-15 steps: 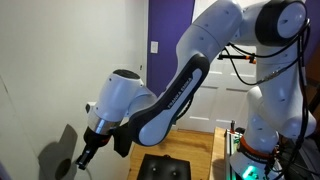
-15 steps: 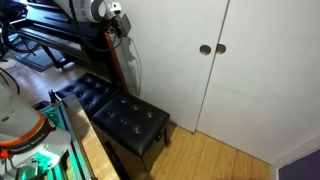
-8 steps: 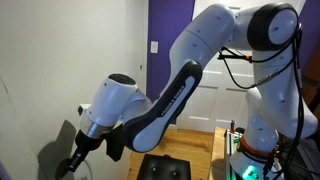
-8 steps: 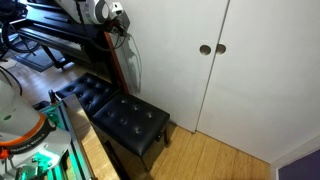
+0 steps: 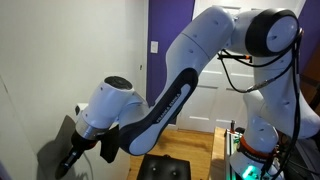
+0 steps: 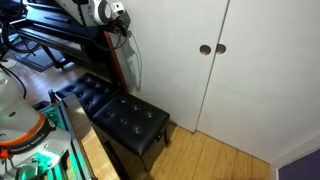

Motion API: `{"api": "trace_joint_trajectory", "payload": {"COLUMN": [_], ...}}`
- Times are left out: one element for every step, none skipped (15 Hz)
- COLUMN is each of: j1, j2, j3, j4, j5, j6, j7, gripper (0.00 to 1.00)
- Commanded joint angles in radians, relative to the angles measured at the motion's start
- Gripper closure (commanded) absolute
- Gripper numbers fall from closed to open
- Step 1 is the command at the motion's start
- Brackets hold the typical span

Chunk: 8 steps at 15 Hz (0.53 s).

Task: Slide the closet door to the right.

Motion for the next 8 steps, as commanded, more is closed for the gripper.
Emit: {"api": "trace_joint_trajectory", "payload": {"j1": [0.051,0.059,0.069,0.089,0.097,0.117,0.128,0.142], "j2": [0.026,0.029,0.028,0.025,0.022,0.014,0.008,0.002], "j3": [-0.056,-0.065,-0.077,-0.107,-0.119,-0.153,-0.17,-0.192], "j4": [0.02,0.022,0.022,0.02,0.016,0.007,-0.001,-0.012], "j5": [-0.015,-0.014,-0.015,-0.025,-0.023,-0.035,-0.035,-0.039], "j6": [0.011,0.016,0.013,0.009,0.011,0.011,0.008,0.003], "j7": [0.055,0.061,0.071,0.094,0.106,0.125,0.135,0.144], "gripper": [1.0,1.0,1.0,1.0,1.0,1.0,1.0,1.0]}}
